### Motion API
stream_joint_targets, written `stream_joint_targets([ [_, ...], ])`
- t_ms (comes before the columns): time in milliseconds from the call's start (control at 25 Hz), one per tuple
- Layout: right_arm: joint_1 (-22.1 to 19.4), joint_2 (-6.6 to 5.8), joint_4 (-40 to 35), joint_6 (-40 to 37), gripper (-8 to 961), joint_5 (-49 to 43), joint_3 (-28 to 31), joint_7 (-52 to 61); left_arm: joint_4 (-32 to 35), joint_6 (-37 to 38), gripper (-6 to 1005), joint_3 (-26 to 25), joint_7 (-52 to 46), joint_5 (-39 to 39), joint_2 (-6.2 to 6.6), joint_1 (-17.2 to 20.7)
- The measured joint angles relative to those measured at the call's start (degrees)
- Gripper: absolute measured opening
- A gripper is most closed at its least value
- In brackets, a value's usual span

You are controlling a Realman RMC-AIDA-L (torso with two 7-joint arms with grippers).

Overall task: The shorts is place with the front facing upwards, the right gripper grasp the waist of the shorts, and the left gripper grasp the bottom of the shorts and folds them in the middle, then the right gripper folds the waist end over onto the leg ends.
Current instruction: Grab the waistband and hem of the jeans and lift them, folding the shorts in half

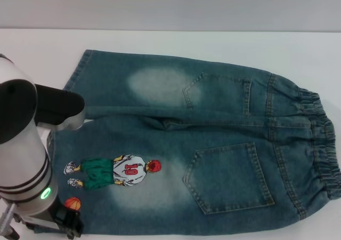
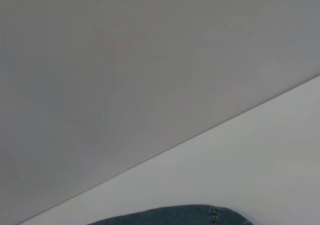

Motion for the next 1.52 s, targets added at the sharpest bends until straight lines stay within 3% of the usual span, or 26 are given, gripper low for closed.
stream_joint_targets([
  [1000,0.2,-0.07,-0.1,0.7,751,0.0,0.7,-0.2,-1.1,1.2,675,-0.2,2.2,-2.3,0.16,-0.9],
  [1200,0.2,-0.07,-0.2,0.7,750,0.0,0.7,-0.2,-1.2,1.2,397,0.2,2.3,-2.2,0.18,-1.2],
  [1440,0.2,-0.07,-0.3,0.7,751,0.0,0.7,-0.2,-1.1,1.0,166,0.3,2.3,-2.1,0.18,-1.6],
  [1520,0.2,-0.08,-0.3,0.7,751,0.0,0.7,-0.2,-1.0,1.0,135,0.4,2.3,-2.1,0.15,-1.9],
])
